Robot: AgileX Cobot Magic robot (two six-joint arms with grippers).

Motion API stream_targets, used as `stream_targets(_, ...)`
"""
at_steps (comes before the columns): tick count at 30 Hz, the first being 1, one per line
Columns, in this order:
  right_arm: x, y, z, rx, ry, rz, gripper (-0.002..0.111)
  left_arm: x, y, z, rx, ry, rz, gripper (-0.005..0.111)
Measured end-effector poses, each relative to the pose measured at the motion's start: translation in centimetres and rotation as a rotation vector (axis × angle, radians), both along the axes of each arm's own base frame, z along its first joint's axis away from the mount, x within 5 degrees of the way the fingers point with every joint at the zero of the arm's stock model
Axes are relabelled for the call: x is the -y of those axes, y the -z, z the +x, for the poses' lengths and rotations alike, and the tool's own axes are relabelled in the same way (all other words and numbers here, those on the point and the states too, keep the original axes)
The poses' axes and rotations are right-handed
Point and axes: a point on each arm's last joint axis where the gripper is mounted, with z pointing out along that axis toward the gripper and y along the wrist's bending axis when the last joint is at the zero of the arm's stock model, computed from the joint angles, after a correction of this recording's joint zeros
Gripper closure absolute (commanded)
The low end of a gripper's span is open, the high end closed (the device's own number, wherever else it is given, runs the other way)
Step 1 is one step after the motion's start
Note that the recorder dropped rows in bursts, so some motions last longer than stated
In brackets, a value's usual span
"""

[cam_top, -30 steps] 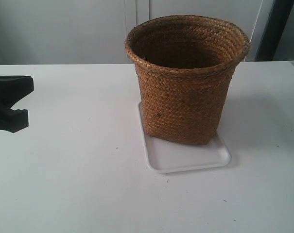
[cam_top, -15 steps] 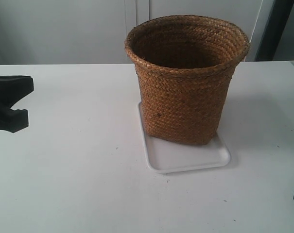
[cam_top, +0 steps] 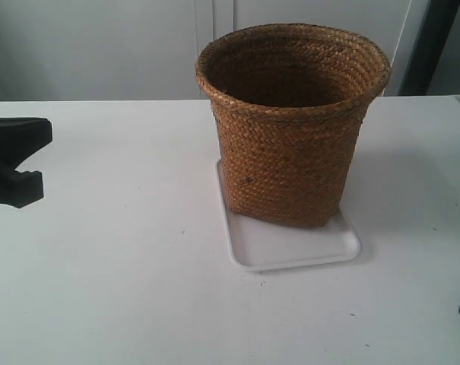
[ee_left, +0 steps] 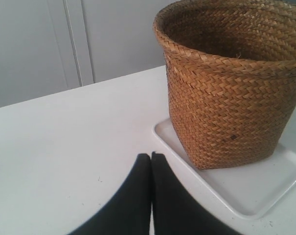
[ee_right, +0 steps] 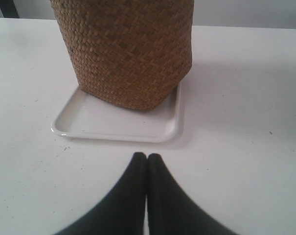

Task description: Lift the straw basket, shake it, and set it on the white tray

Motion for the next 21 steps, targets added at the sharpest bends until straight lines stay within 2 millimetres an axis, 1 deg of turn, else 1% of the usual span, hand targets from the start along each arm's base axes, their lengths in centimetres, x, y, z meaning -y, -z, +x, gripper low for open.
stream_targets(6,0.0,0.0,0.0,0.000,0.000,0.000,0.108,-0.4,-0.5,-0.5,0.074,0.018,0.064,0.107)
stream_targets(9,0.0,0.0,0.0,0.000,0.000,0.000,0.108,-1.4,0.2,-0.5,0.050,-0.032,0.091,0.107)
stream_targets(12,0.0,0.0,0.0,0.000,0.000,0.000,0.108,-3.4,1.9,-0.9,-0.011,-0.142,0.088,0.107)
stream_targets(14,0.0,0.0,0.0,0.000,0.000,0.000,0.108,-4.8,3.1,-1.5,-0.020,-0.221,0.082,0.107)
stream_targets(18,0.0,0.0,0.0,0.000,0.000,0.000,0.108,-7.1,6.0,-3.6,-0.006,-0.371,0.064,0.107)
stream_targets(21,0.0,0.0,0.0,0.000,0.000,0.000,0.108,-8.0,7.8,-5.1,0.020,-0.434,0.053,0.107)
